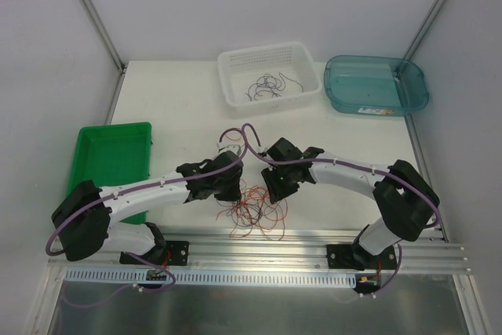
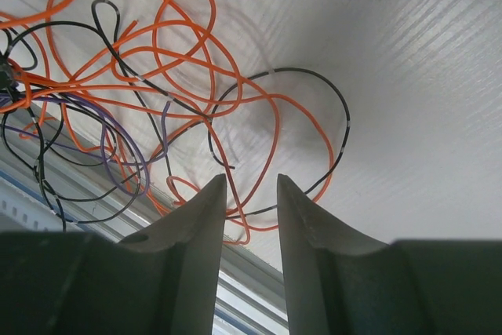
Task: Untangle the cables
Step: Untie the cable.
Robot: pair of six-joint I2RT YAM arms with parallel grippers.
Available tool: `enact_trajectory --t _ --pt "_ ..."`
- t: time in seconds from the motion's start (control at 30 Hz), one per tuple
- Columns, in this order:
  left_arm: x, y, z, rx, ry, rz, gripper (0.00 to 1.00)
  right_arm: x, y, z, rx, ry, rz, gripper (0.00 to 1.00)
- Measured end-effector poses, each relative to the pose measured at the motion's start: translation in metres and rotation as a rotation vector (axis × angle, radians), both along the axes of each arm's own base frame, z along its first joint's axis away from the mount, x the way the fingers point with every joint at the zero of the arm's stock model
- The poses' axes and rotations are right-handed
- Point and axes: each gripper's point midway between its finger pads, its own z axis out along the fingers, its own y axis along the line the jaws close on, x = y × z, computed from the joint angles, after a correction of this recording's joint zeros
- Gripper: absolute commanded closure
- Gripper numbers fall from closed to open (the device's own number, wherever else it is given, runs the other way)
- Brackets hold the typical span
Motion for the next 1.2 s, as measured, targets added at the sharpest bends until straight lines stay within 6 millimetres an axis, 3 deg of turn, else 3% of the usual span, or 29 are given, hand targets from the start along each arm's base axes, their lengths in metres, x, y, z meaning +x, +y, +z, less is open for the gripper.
enact_trajectory --t 0.5,0.57,0.6,0.67,0.83,0.93,1.0,1.13,1.2 --pt "0.000 0.009 -0.007 -0.010 0.033 0.108 1.00 -0.009 0.003 -0.012 -0.010 0.059 0.032 0.68" --pt "-0.001 0.011 -0.008 -0.011 0.036 0.119 1.00 -0.009 0.005 -0.013 -0.013 0.060 0.038 0.80" --pt "-0.001 0.012 -0.008 -0.013 0.036 0.123 1.00 -0.009 0.005 -0.014 -0.016 0.061 0.038 0.91" --pt "0.000 0.014 -0.007 -0.022 0.035 0.139 1.00 -0.008 0.005 -0.014 -0.020 0.060 0.034 0.99" --pt "0.010 0.028 -0.001 -0.060 0.016 0.209 1.00 -0.003 -0.006 -0.008 -0.056 0.019 0.008 0.99" --pt "0.020 0.042 0.004 -0.095 -0.003 0.270 1.00 0.008 -0.019 0.020 -0.043 -0.057 -0.039 0.99" --pt "0.029 0.050 0.011 -0.131 -0.026 0.317 1.00 0.023 -0.031 0.053 0.004 -0.136 -0.099 0.99" --pt "0.048 0.043 0.045 -0.285 -0.098 0.355 1.00 0.053 -0.051 0.151 0.198 -0.341 -0.231 0.99" --pt "0.056 0.034 0.070 -0.376 -0.143 0.350 1.00 0.053 -0.060 0.200 0.288 -0.435 -0.254 0.99"
